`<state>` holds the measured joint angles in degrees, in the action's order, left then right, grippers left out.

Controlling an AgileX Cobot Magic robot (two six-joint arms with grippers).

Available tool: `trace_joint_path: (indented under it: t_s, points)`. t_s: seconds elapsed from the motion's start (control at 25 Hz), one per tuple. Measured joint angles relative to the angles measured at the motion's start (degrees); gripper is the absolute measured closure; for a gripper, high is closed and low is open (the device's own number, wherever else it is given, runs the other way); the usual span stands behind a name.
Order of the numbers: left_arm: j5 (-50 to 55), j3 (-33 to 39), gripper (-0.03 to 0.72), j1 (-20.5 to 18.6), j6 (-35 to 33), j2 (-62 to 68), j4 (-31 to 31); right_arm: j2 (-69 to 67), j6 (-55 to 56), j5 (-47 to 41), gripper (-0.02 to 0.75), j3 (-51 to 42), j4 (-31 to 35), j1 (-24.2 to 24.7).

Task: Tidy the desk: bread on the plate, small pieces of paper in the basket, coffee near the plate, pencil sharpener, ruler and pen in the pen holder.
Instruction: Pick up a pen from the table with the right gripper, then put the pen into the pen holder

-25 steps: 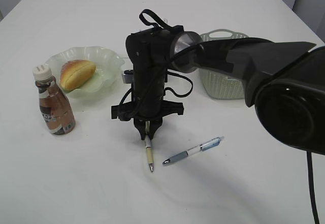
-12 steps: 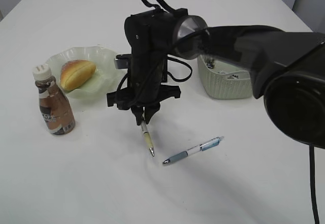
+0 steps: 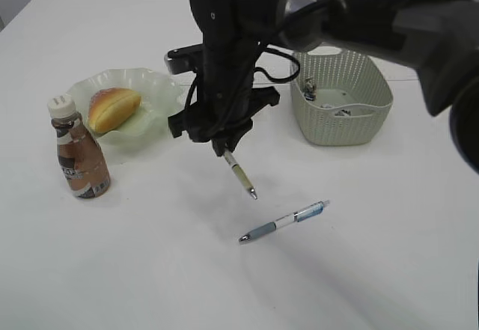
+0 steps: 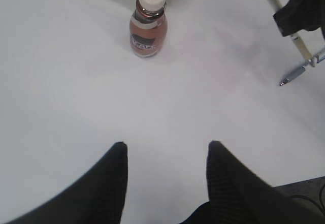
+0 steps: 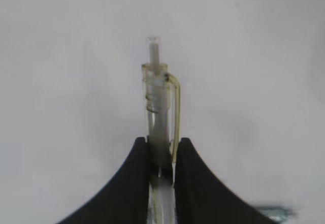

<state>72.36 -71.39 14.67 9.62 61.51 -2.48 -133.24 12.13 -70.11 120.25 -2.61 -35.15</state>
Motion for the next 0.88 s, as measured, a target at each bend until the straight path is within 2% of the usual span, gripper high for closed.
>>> trace_joint_path:
  t_s: [0.16, 0.32, 0.52, 0.68, 0.88]
  points:
    - [0.0, 0.0, 0.323, 0.0, 0.0, 0.0, 0.0, 6.2, -0.3, 0.4, 0.645, -5.5, -3.3, -0.1]
    - [0.0, 0.0, 0.326, 0.0, 0.0, 0.0, 0.0, 14.1, -0.8, 8.4, 0.645, -15.0, -3.4, -0.1]
    - [0.0, 0.0, 0.327, 0.0, 0.0, 0.0, 0.0, 26.7, -3.8, 24.6, 0.645, -32.3, -3.8, -0.1]
    - [0.0, 0.0, 0.327, 0.0, 0.0, 0.0, 0.0, 37.3, -5.2, 41.4, 0.645, -48.5, -6.0, -0.1]
    - [0.0, 0.0, 0.327, 0.0, 0.0, 0.0, 0.0, 44.8, -5.3, 58.8, 0.645, -58.3, -11.8, -0.1]
